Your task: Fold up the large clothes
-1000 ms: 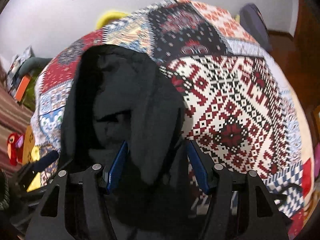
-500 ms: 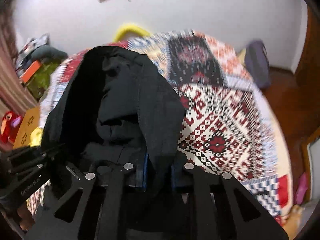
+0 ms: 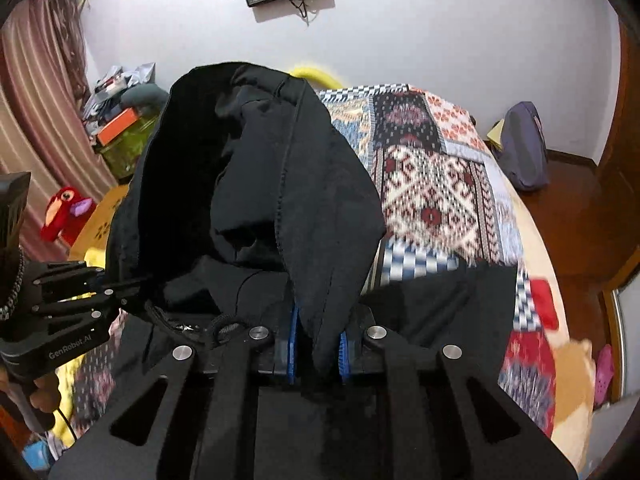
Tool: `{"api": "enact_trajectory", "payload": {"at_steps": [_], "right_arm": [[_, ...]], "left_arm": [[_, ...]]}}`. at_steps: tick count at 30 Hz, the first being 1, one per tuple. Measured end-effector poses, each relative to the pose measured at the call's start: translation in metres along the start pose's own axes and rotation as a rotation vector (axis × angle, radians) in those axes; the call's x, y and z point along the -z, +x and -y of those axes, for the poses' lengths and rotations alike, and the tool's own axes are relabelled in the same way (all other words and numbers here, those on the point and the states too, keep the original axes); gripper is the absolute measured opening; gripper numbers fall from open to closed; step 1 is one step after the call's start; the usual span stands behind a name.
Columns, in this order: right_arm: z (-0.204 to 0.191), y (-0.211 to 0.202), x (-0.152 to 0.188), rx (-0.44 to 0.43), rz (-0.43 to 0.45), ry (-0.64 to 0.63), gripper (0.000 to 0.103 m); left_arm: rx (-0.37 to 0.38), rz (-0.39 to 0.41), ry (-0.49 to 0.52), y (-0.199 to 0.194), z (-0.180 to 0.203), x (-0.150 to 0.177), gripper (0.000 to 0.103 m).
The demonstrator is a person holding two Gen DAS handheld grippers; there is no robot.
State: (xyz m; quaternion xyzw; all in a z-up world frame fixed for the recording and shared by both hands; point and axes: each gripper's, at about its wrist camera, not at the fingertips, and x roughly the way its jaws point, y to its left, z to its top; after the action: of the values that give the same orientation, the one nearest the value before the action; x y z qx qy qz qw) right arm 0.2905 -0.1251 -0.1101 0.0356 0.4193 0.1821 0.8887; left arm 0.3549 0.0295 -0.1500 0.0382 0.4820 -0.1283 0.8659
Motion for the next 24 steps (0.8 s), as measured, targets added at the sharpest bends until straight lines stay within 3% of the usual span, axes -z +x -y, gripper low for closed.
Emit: {"api": "enact_trajectory", "payload": {"at_steps": [9, 14, 18, 24], "right_arm": [[0.01, 0.013, 0.048, 0.008, -0.084, 0.02, 0.018], [0.009, 0.014, 0.07, 0.024, -0.12, -0.001, 0.027], [0.013, 0.006, 0.087, 0.027, -0.197, -0.02, 0.033], [0.037, -0.016, 0.1, 0.02, -0.267, 0.016, 0.034]], "left_arm": [[0.032, -0.088, -0.002, 0.015, 0.004, 0.065, 0.016], [-0.025, -0.121, 0.039, 0.02, 0.003, 0.095, 0.03], [-0.055, -0.151, 0.05, 0.013, -0.008, 0.119, 0.031], [-0.115, -0.12, 0.017, -0.021, -0.038, 0.136, 0.032]]}}
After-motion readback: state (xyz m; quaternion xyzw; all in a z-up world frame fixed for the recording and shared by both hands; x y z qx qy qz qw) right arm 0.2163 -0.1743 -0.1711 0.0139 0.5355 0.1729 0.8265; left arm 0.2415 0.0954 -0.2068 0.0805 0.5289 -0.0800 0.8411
